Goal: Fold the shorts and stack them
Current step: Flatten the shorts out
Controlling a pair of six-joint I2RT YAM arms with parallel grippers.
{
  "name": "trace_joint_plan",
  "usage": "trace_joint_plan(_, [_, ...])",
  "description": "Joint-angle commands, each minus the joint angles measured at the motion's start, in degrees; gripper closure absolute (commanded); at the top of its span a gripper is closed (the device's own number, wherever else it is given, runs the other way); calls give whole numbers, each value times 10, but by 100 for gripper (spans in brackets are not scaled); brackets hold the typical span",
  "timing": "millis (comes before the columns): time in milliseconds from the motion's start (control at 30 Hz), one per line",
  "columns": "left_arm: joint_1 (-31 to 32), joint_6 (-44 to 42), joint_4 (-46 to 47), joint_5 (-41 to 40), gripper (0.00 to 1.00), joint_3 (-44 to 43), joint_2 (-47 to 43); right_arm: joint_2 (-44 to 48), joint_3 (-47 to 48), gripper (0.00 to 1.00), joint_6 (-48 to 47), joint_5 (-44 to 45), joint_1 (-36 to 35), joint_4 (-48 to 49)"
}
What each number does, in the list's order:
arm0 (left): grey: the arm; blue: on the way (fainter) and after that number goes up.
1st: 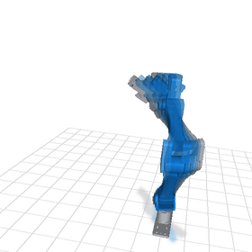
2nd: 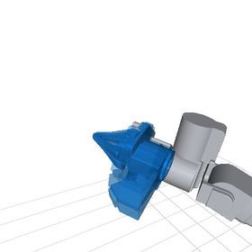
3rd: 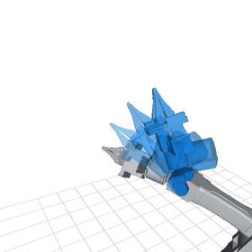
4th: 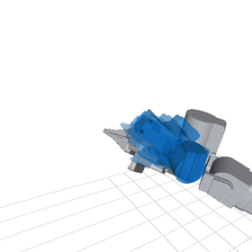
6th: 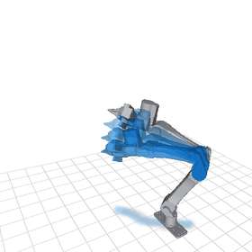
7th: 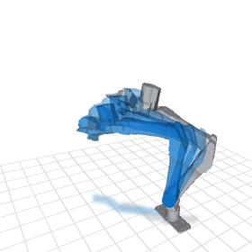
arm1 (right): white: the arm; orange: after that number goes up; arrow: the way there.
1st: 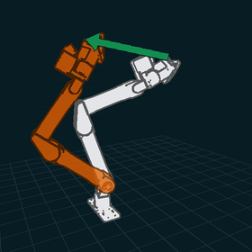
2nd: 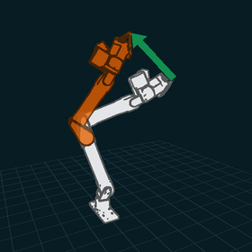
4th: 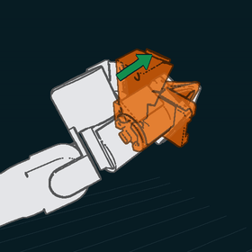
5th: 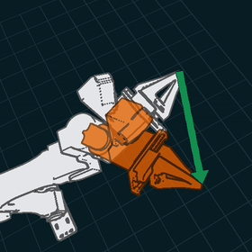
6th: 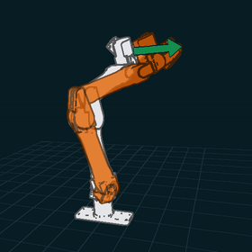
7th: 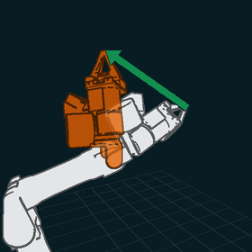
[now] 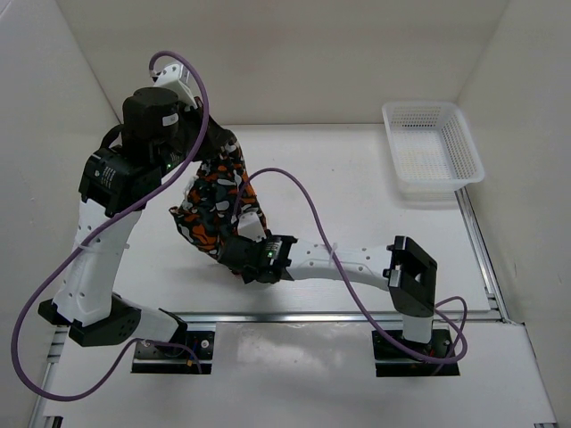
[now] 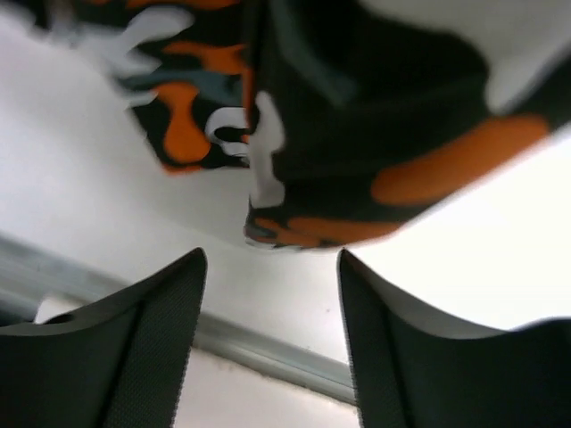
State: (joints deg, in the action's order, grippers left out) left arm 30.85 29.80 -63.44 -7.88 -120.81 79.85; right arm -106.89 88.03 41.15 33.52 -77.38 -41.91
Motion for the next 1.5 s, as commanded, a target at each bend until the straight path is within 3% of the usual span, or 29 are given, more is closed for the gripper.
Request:
trace_joint_plan(0, [-2,-7,7,4,89,-2,-18,7,12,39,30,41,11,-4])
trace_joint_plan(100, [-2,-7,7,4,89,3,-18,12,6,40,54,66,11,-15])
trace_joint_plan(200, [-2,-7,7,4,89,8,-18,-1,13,24,93,111,11,-81])
trace_joint_plan(300, [-2,-7,7,4,89,8,-18,-1,6,21,147,160,28,-127])
trace_joint_plan(467, [-2,-7,12,4,89,14,-18,30,-40,18,105,153,37,-49])
trace_joint_plan(700, [-2,-7,12,4,89,19,-23,11,-40,18,97,150,37,-31])
trace_joint_plan(1033, [-2,-7,17,4,89,24,-23,16,-101,26,45,139,37,97])
trace_joint_plan(1333, [-2,-7,17,4,89,36,-29,-4,-109,35,55,164,37,145])
trace_joint_plan(1367, [-2,-7,17,9,89,36,-29,-10,-109,37,55,174,37,145])
trace_joint_plan(1467, [-2,-7,17,9,89,41,-29,-10,-102,65,87,187,37,116])
